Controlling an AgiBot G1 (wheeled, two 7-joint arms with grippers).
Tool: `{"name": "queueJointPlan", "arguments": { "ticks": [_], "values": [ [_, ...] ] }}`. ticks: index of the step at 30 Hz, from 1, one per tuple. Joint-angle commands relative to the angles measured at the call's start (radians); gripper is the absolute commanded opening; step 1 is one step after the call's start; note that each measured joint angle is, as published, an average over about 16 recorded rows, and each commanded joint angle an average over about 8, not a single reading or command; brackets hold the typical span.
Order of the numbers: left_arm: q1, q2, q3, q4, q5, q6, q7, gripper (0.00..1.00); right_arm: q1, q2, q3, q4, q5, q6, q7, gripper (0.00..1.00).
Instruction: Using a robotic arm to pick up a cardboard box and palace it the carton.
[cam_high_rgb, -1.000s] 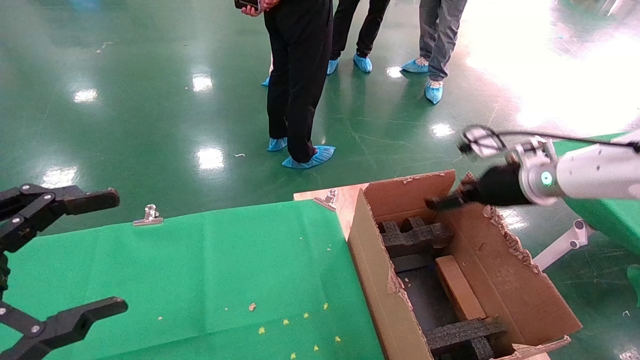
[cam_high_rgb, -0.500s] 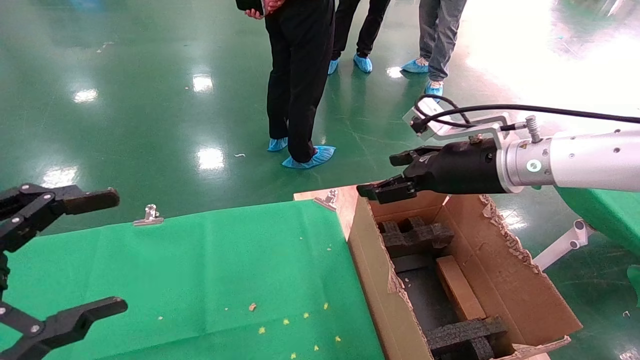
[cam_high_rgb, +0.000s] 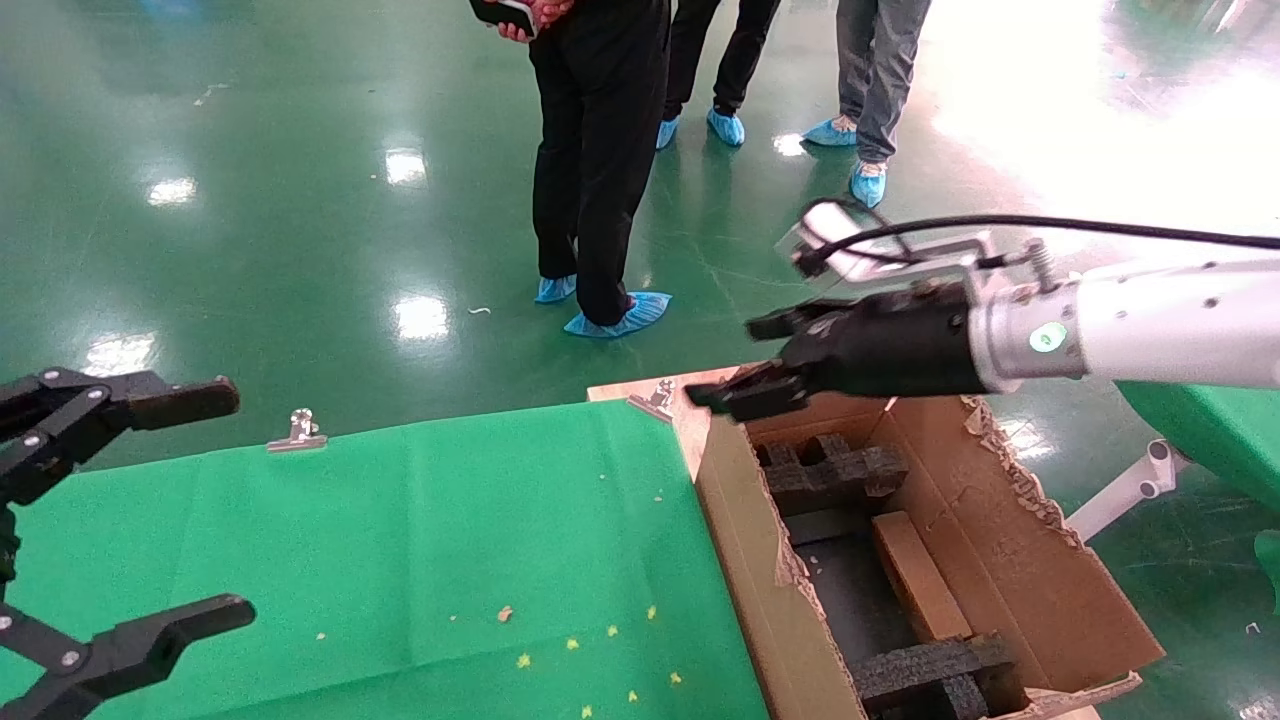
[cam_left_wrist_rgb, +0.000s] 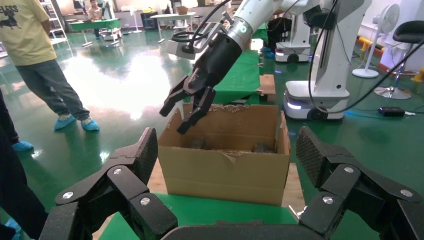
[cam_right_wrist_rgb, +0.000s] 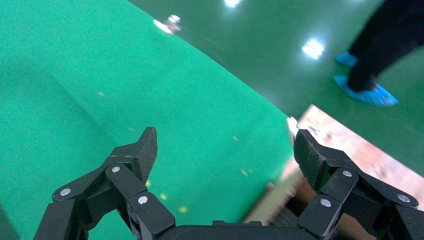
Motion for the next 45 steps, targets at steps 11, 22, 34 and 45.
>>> {"name": "queueJointPlan", "arguments": {
  "ticks": [11, 22, 34, 45],
  "values": [
    [0.000, 0.000, 0.000, 0.000, 0.000, 0.000, 0.000, 1.00, -0.213, -0.022, 0.341, 0.013, 0.009, -0.166, -0.096, 1.00],
    [0.000, 0.000, 0.000, 0.000, 0.000, 0.000, 0.000, 1.00, -0.409, -0.041, 0.652, 0.025, 0.017, -0.319, -0.184, 1.00],
    [0.000, 0.000, 0.000, 0.000, 0.000, 0.000, 0.000, 1.00, -0.602, -0.061, 0.960, 0.037, 0.024, -0.469, -0.271, 1.00],
    [0.000, 0.000, 0.000, 0.000, 0.000, 0.000, 0.000, 1.00, -0.758, -0.077, 1.209, 0.046, 0.031, -0.590, -0.341, 1.00]
  ]
}}
